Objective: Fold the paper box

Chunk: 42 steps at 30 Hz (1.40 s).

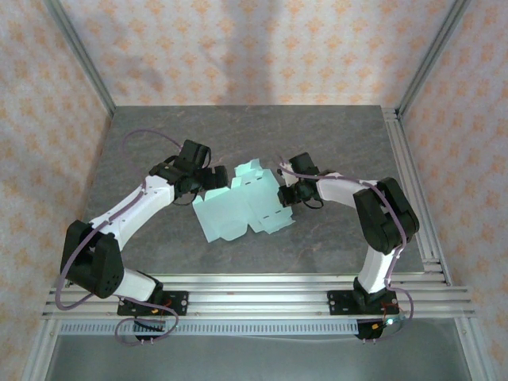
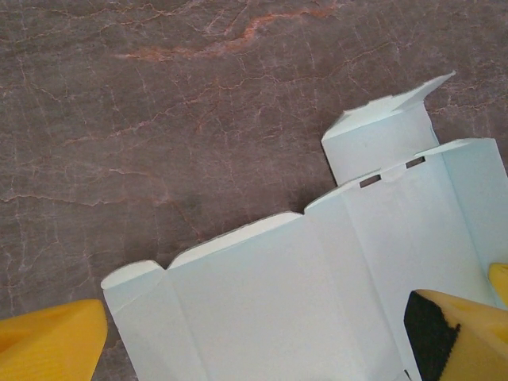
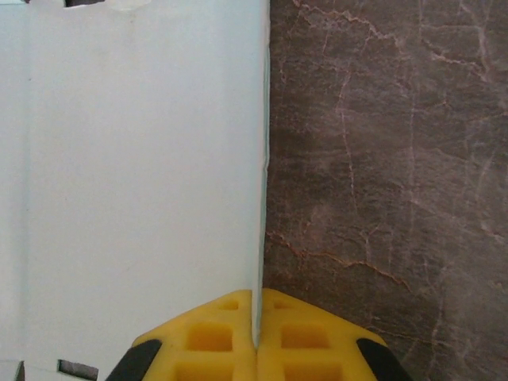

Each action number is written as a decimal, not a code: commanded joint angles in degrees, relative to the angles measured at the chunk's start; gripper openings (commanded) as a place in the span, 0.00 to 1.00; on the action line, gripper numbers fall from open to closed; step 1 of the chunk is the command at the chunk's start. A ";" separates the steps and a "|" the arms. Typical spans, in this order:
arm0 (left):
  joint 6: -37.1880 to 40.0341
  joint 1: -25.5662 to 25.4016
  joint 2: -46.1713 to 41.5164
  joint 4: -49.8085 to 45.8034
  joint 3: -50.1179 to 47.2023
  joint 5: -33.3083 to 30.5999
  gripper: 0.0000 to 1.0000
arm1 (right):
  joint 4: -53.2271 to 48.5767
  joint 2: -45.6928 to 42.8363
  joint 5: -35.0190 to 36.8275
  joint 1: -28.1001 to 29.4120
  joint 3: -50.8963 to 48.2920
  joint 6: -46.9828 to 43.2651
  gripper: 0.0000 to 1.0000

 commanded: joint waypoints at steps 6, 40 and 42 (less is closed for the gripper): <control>0.20 0.57 -0.94 1.42 -0.98 -0.27 0.98 | -2.29 -2.83 1.67 0.01 1.51 -1.09 0.00; 0.42 0.61 -1.59 1.39 -1.18 -0.07 0.98 | -2.65 -3.75 2.03 0.06 0.57 -0.33 0.00; 0.43 0.58 -1.76 1.39 -1.26 -0.18 0.98 | -3.02 -3.97 3.81 0.28 1.04 -0.42 0.00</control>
